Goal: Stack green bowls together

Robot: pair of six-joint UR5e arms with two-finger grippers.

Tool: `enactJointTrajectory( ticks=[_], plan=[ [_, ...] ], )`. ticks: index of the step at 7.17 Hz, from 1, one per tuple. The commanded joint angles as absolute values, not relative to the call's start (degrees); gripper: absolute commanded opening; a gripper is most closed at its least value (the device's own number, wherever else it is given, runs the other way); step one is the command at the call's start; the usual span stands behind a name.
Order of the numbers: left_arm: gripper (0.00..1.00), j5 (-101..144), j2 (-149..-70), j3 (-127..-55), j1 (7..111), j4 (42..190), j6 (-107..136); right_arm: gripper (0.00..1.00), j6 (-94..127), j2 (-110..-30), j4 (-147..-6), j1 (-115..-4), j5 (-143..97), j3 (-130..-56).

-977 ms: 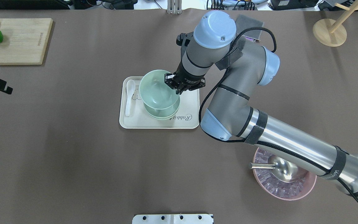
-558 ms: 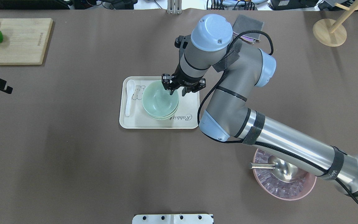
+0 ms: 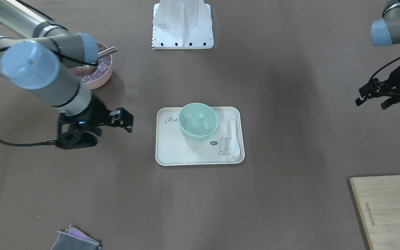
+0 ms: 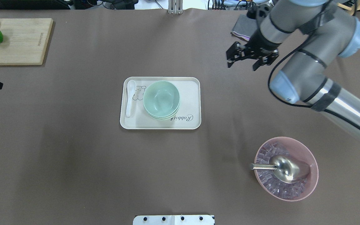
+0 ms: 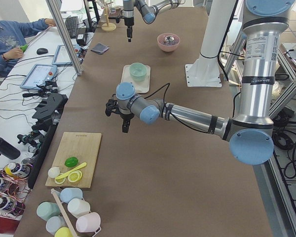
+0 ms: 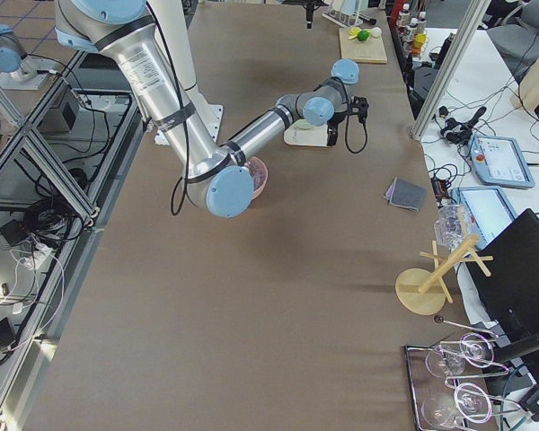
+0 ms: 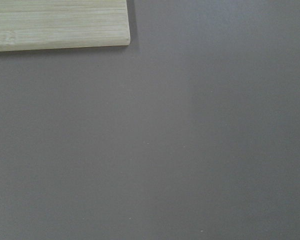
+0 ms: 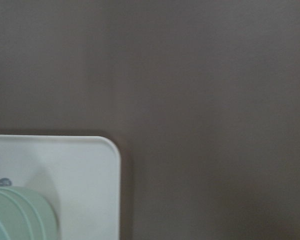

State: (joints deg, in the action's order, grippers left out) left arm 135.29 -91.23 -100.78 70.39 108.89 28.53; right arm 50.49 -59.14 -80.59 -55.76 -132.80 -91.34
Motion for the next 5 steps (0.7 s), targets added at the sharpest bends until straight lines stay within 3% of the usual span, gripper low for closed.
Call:
enactJointTrajectory(
  ticks=[1,2,5],
  plan=[
    [0.98,134.56,-89.31,-100.46,76.69,104.00,15.37,1.00,28.85,-70.87,-82.43,-66.75,-135.18,-91.06],
    [0.98,132.82,-84.34,-100.72,78.21,104.32,8.33,1.00,17.52,-73.45,-84.79,-72.02,-135.26,-88.97],
    [0.98,131.48,-80.16,-100.63,78.92,104.68,5.80,1.00,-7.60,-74.53,-87.45,-83.03,-134.30,-76.15]
  ],
)
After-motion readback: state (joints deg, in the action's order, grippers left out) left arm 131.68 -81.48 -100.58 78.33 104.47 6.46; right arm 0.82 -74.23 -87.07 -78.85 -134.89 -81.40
